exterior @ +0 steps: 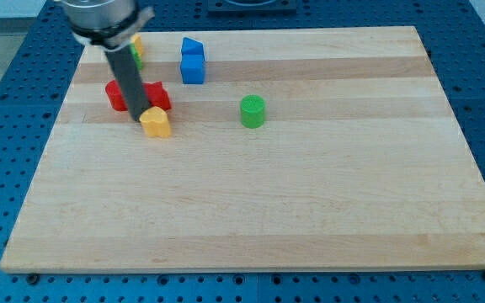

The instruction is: Place the yellow heart bottom right of the green circle

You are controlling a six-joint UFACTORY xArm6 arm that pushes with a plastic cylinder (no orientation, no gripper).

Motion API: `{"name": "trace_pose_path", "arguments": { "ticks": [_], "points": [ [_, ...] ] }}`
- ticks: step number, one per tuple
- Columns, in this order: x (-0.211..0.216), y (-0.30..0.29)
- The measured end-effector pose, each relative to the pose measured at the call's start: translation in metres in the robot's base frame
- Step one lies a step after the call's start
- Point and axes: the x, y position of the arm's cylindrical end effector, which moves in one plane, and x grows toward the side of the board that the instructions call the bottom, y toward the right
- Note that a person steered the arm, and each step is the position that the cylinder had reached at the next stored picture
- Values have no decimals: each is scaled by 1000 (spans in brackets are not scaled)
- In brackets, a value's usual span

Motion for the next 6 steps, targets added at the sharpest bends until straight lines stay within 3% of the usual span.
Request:
{"name": "trace_pose_path", "arguments": {
  "ticks": [1, 4, 6],
  "points": [
    [14, 39],
    [85, 19],
    [122, 44]
  ]
}}
